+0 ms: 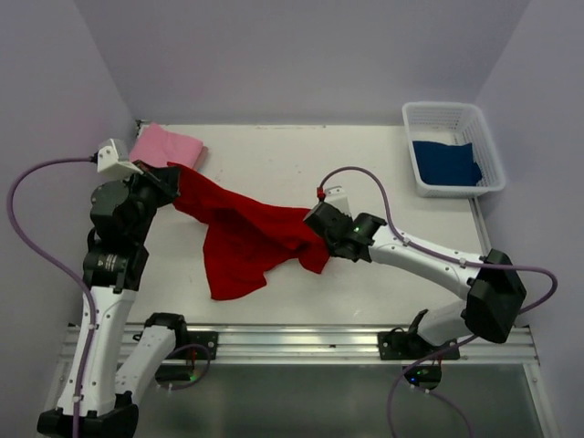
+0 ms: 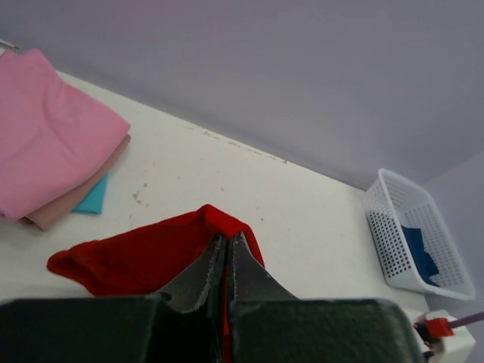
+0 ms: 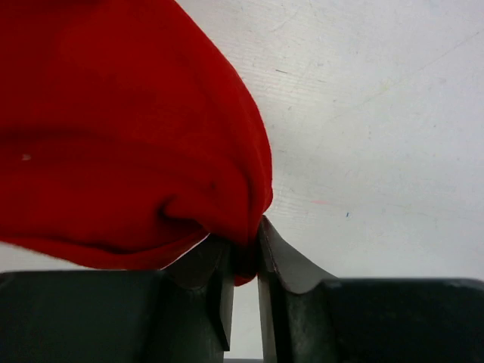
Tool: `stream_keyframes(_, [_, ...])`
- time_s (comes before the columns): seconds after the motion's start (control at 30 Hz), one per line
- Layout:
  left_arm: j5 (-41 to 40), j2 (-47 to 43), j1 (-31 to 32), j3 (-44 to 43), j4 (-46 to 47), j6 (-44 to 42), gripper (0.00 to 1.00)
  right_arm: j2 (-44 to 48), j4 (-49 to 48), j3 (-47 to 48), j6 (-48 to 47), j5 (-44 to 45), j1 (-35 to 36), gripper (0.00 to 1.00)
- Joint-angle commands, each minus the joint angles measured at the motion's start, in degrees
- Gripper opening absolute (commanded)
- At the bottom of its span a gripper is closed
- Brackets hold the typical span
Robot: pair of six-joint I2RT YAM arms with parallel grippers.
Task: Fold and stack the t-shirts
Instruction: Flatten out the tshirt
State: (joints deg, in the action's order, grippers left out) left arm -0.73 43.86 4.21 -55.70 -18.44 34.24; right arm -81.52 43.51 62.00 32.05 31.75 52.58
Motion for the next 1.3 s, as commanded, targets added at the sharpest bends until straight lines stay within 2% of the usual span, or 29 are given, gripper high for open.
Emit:
stream_keyframes(0.0, [0.3, -1.0, 0.1, -5.6, -9.9, -1.6, 0.00, -1.4, -2.0, -0.2, 2.0, 0.5, -1.0, 0.23])
stream_keyframes(0.03, [0.4, -1.6, 0.1, -6.8, -10.7, -1.5, 0.00, -2.0, -2.2, -0.3, 2.2, 0.6, -1.2, 0.39])
stream_keyframes(0.07, [0.5, -1.8, 0.1, -8.9, -11.2, -1.4, 0.00, -2.8, -2.8, -0.4, 2.2, 0.5, -1.5, 0.68])
stream_keyframes(0.17, [0.0, -2.8, 0.1, -12.4, -12.8, -1.1, 0.00, -5.4, -4.5, -0.7, 2.0, -0.2, -4.1, 0.98])
stream_keyframes(0.2, [-0.1, -3.0, 0.1, -13.2, -13.1, -1.2, 0.00, -6.0, -4.7, -0.7, 2.0, -0.4, -4.5, 0.99])
stream_keyframes(0.33, [-1.2, -2.1, 0.1, -15.7, -13.7, -1.7, 0.00, -6.5, -6.5, -1.1, 2.0, -4.3, -5.1, 0.99])
stream_keyframes(0.43, [-0.9, -1.1, 0.1, -15.8, -13.8, -1.6, 0.00, -2.8, -11.9, -4.9, 2.0, -13.4, -5.1, 0.92])
stream_keyframes(0.47, [-0.7, -1.1, 0.1, -15.2, -13.5, -1.5, 0.00, -1.7, -16.7, -6.5, 2.2, -16.9, -5.0, 0.86])
stream_keyframes(0.5, [-0.4, -0.9, 0.1, -14.8, -12.5, -1.2, 0.00, -0.5, -18.5, -9.4, 2.4, -23.2, -4.9, 0.84])
stream_keyframes(0.6, [0.2, -0.4, 0.1, -14.0, -11.5, -0.9, 0.00, 2.7, -24.2, -13.5, 3.5, -28.6, -4.8, 0.73])
stream_keyframes(0.73, [0.4, 0.4, 0.1, -13.3, -10.6, -0.3, 0.00, 0.1, -26.7, -13.2, 2.6, -30.1, -4.9, 0.58])
stream_keyframes(0.77, [0.4, 0.4, 0.1, -13.1, -10.3, -0.3, 0.00, -2.0, -27.2, -12.8, 2.0, -30.1, -4.8, 0.51])
stream_keyframes(0.83, [1.7, 0.5, 0.1, -13.0, -10.1, -0.2, 0.00, -4.3, -27.7, -11.0, 1.4, -29.9, -4.8, 0.46])
stream_keyframes(0.87, [1.7, 0.6, 0.1, -13.0, -10.2, -0.1, 0.00, -6.5, -28.1, -10.4, 1.0, -29.8, -4.9, 0.40])
stream_keyframes(0.97, [1.3, 0.1, 0.1, -13.3, -10.8, -0.2, 0.00, -10.7, -27.3, -8.6, 0.6, -26.2, -4.9, 0.32])
stream_keyframes(1.13, [-1.3, -0.8, 0.1, -15.3, -13.1, -1.5, 0.00, -13.7, -22.2, -6.4, 3.1, -16.1, -5.2, 0.32])
stream_keyframes(1.27, [-2.2, -1.1, 0.1, -15.5, -13.6, -1.8, 0.00, -12.4, -21.5, -7.1, 2.9, -15.2, -5.3, 0.39])
